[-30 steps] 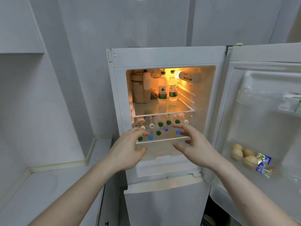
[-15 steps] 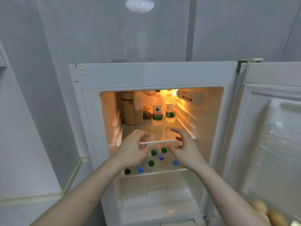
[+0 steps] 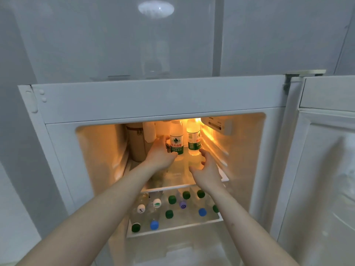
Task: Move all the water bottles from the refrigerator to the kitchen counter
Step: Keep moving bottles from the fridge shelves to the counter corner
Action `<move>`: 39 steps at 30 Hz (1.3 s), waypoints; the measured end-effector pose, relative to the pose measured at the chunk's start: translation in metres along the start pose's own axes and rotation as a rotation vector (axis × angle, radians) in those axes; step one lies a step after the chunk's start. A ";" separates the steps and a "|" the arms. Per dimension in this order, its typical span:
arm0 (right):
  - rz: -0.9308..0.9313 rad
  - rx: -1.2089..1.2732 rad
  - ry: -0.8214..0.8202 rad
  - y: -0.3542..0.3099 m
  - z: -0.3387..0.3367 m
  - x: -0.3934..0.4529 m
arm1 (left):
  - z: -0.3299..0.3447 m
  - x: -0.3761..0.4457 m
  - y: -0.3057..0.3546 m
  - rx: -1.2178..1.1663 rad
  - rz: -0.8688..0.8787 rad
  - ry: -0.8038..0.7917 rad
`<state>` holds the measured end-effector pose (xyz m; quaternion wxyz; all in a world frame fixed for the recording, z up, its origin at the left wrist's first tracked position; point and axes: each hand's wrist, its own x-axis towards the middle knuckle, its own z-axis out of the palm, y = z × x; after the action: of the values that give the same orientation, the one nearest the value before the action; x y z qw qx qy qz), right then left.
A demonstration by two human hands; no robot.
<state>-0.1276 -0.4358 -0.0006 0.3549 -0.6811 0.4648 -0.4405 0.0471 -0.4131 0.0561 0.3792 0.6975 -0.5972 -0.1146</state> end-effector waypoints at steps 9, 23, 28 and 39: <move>0.008 0.003 0.066 -0.016 0.003 0.043 | 0.031 0.090 -0.008 -0.033 -0.106 0.067; 0.117 -0.070 0.059 0.026 0.041 0.178 | 0.043 0.131 -0.001 0.187 -0.163 0.115; 0.136 -0.093 0.024 0.034 0.050 0.201 | 0.041 0.132 -0.005 0.277 -0.151 0.100; 0.093 -0.093 0.050 0.038 0.057 0.183 | 0.039 0.117 -0.003 0.154 -0.113 0.132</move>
<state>-0.0543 -0.6171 -0.0057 0.3314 -0.6632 0.5248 -0.4182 0.0562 -0.5356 0.0616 0.3562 0.7632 -0.5374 -0.0435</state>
